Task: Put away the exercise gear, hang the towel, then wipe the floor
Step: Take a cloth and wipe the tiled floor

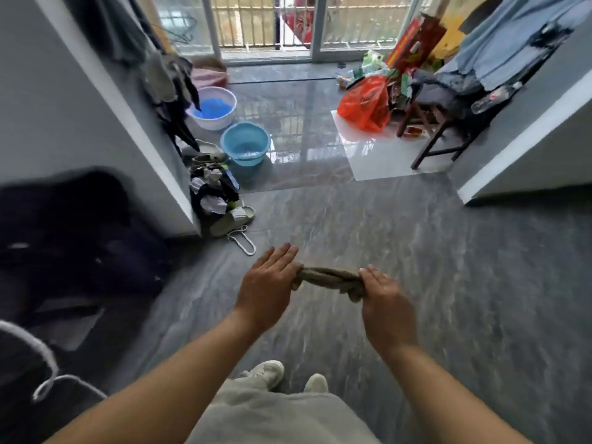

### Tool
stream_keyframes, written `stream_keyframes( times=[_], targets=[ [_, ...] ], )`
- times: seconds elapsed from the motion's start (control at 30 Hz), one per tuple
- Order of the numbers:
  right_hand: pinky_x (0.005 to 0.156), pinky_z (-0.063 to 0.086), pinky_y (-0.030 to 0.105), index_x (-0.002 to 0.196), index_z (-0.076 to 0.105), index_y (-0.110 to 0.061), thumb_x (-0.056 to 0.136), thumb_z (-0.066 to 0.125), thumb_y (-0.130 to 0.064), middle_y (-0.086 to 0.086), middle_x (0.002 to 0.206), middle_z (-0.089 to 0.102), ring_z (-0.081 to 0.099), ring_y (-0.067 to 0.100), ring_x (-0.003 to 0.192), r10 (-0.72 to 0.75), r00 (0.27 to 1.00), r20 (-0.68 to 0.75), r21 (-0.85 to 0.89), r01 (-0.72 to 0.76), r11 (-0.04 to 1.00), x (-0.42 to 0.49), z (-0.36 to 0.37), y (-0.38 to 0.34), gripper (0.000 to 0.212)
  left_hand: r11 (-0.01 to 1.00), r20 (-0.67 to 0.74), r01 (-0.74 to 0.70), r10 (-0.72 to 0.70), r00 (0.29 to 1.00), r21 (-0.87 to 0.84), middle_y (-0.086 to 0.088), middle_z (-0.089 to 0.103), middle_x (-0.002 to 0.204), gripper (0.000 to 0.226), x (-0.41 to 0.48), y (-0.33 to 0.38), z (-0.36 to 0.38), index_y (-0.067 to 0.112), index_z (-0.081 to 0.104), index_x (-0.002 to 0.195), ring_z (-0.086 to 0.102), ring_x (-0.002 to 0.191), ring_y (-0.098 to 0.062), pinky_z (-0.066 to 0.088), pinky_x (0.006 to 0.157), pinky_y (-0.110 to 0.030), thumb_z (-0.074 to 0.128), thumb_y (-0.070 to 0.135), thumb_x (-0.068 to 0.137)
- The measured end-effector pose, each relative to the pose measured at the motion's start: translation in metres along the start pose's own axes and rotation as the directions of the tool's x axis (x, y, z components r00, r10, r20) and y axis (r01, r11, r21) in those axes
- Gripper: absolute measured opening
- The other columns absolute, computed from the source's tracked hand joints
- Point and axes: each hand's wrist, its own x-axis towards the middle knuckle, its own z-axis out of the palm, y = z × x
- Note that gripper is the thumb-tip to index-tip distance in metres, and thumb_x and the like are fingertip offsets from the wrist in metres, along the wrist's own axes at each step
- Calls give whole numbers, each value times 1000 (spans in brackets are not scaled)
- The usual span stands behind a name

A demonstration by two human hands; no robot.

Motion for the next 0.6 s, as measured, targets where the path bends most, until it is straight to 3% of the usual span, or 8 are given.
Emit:
stream_keyframes(
  times=[0.1, 0.2, 0.27, 0.4, 0.6],
  targets=[
    [79, 56, 43, 108, 73, -7, 82, 43, -19, 16, 109, 72, 70, 34, 94, -163, 985, 55, 39, 161, 986, 14, -1, -18, 42, 983, -54, 177, -175, 983, 46, -12, 64, 133, 38, -27, 1, -18, 12, 73, 105, 55, 130, -28, 42, 110, -48, 38, 22, 92],
    [80, 55, 42, 105, 72, -12, 80, 60, -7, 13, 112, 71, 68, 34, 99, -317, 941, 121, 113, 304, 946, 22, 6, -46, 28, 937, -128, 341, -329, 936, 82, -14, 65, 130, 37, -65, -3, -35, 12, 73, 103, 58, 127, -31, 44, 108, -51, 40, 23, 91],
    [81, 54, 39, 103, 71, -16, 77, 68, -2, 9, 114, 71, 67, 32, 104, -416, 894, 168, 171, 389, 905, 20, 11, -72, 30, 893, -169, 436, -415, 894, 109, -14, 65, 131, 37, -95, -6, -48, 11, 72, 106, 58, 126, -32, 45, 107, -52, 40, 24, 92],
    [72, 54, 35, 98, 70, -18, 71, 73, 1, 5, 107, 71, 67, 31, 94, -608, 773, 181, 260, 559, 787, 9, 15, -131, 34, 784, -236, 610, -575, 783, 114, -15, 62, 135, 42, -160, -19, -70, 9, 71, 113, 55, 130, -31, 44, 108, -53, 38, 26, 92],
    [70, 47, 32, 90, 60, -24, 78, 61, -6, -9, 95, 63, 61, 22, 90, -801, 550, 237, 320, 735, 598, -18, 37, -230, 22, 628, -357, 777, -715, 601, 51, -14, 57, 141, 42, -257, -44, -94, 9, 70, 115, 48, 137, -28, 37, 114, -49, 36, 16, 90]
  ],
)
